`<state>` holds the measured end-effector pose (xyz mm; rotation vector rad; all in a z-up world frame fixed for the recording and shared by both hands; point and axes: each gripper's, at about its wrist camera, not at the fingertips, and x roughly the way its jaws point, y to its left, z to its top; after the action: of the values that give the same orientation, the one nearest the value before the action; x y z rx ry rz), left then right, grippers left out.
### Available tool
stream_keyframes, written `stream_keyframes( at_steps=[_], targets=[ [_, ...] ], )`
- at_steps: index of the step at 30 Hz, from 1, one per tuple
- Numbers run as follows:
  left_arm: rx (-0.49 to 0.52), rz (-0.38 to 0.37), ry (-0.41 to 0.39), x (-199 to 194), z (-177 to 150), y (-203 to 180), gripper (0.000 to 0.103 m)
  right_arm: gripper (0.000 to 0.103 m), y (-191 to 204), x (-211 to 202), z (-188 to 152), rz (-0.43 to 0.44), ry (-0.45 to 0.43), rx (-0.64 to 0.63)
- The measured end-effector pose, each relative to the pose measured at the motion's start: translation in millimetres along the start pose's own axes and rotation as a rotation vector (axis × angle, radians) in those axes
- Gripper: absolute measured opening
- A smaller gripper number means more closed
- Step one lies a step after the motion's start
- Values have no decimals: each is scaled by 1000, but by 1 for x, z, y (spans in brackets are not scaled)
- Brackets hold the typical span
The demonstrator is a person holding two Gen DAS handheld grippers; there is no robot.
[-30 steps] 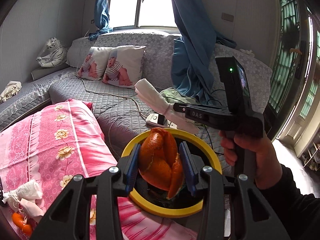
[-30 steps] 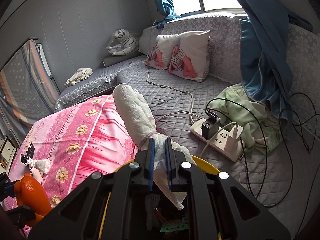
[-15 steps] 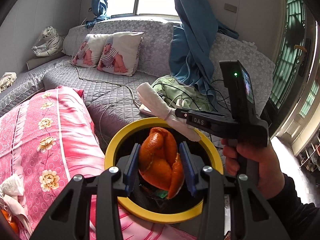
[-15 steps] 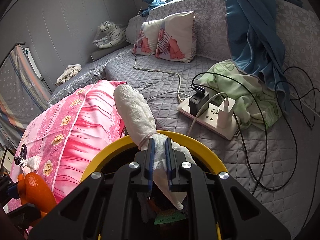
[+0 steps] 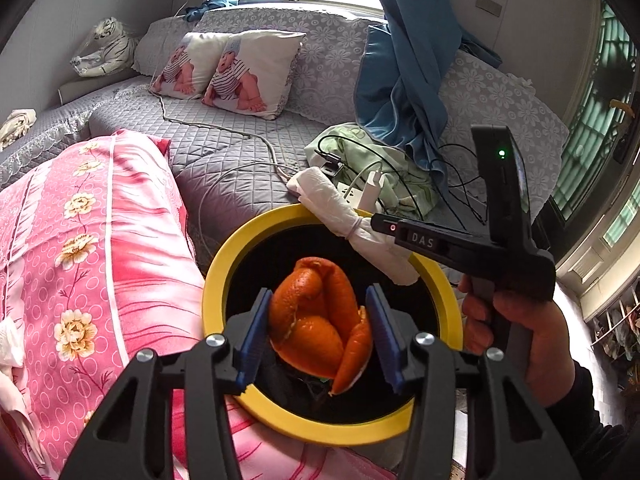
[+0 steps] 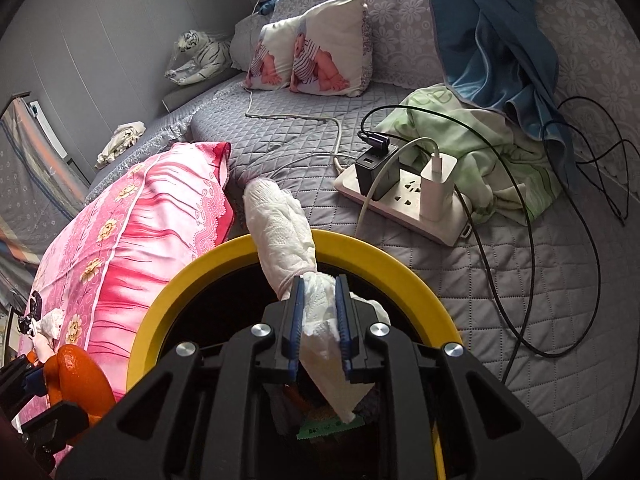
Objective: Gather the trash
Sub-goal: 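Carry the orange peel and white tissue over the bin with both tools, then open both tools to drop the peel and tissue into the bin, then move both tools back over the black bag and pink cloth on the bed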
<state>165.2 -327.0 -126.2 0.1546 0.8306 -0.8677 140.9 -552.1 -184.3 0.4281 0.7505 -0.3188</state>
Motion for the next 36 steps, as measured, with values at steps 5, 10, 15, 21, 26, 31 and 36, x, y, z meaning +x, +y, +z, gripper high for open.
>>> stream_keyframes(
  at_steps=[5, 10, 15, 21, 26, 31, 36],
  targets=[
    [-70, 19, -31, -9, 6, 13, 70, 45, -11, -9, 4, -11, -28, 47],
    [-95, 40, -47, -16, 9, 21, 75, 45, -13, -14, 5, -10, -30, 55],
    [-108, 64, -61, -26, 7, 31, 75, 46, -6, -17, 3, 22, -23, 47],
    [-124, 131, -101, -50, 5, 56, 79, 54, 17, -24, 3, 64, -33, 18],
    [-154, 204, -130, -76, -1, 85, 81, 57, 43, -28, 3, 101, -40, -18],
    [-189, 278, -162, -106, -9, 118, 84, 61, 78, -31, 3, 151, -40, -73],
    [-228, 356, -192, -138, -19, 151, 85, 65, 120, -34, 2, 215, -42, -138]
  ],
)
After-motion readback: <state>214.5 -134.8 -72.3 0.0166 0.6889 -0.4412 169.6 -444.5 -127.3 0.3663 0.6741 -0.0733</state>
